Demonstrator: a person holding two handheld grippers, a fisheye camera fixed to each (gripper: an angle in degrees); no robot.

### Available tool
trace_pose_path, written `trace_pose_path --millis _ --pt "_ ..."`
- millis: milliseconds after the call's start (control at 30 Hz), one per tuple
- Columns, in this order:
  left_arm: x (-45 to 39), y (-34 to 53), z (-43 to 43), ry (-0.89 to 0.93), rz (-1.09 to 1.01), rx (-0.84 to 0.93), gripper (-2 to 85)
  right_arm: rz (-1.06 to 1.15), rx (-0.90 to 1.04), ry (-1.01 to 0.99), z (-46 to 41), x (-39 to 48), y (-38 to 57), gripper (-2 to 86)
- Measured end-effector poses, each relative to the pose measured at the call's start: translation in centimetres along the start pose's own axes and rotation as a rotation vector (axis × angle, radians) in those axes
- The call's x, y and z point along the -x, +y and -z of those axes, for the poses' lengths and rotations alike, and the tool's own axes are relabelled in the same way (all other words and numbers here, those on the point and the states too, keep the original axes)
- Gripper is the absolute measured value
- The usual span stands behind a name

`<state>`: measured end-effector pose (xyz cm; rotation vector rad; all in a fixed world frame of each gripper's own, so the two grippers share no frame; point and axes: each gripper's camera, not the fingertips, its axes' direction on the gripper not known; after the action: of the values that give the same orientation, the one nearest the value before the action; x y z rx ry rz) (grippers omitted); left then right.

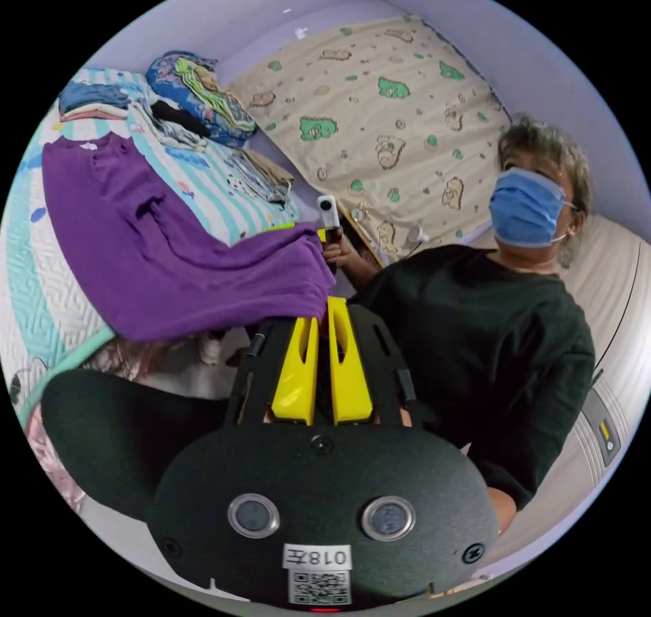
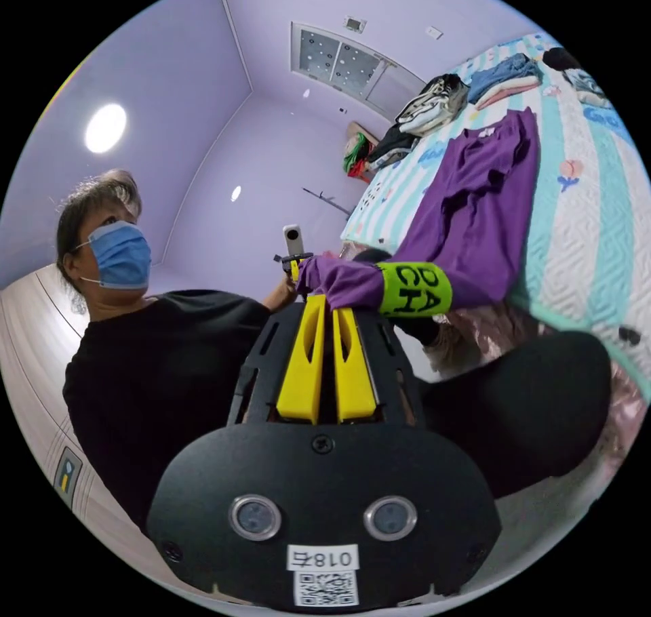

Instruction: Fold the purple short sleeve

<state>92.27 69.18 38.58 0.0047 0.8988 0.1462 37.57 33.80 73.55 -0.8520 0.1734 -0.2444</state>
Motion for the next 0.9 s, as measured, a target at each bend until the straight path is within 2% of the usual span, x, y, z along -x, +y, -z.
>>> trace_pose_path --millis 167,233,367,433,500,600,733,900 --pt "8.8 -7.8 6.3 0.018 0.006 -0.107 -0.9 0.012 -0.042 -0.025 2.9 -5.4 -12.0 0.1" --pt "13.8 -11.1 8.6 0.006 0.04 -0.142 -0.9 -0.014 -0.055 -0.04 4.2 -10.5 -19.5 0.2" --pt "28.4 -16.6 12.8 0.037 0.214 -0.295 -0.8 -0.154 -0.102 -0.116 4.9 -22.1 -29.3 0.4" --pt "34.7 -17.2 13.3 0.068 0.324 -0.367 -0.7 -0.295 -0.124 -0.092 4.1 -29.6 -33.0 0.7" --pt "40.9 -16.2 13.2 0.043 0.505 -0.439 -0.3 -0.383 -0.123 -0.089 3.2 -33.5 -34.1 1.1" --pt "45.0 -14.4 13.0 0.11 0.594 -0.515 2.3 -0.412 -0.192 -0.174 2.9 -36.3 -34.2 2.9" --pt "46.1 -13.9 13.2 0.179 0.551 -0.58 7.5 -0.382 -0.258 -0.234 3.4 -36.5 -34.7 7.3" --pt "46.8 -14.1 14.5 0.228 0.504 -0.795 8.5 -0.384 -0.354 -0.244 4.0 -36.3 -37.0 9.1"
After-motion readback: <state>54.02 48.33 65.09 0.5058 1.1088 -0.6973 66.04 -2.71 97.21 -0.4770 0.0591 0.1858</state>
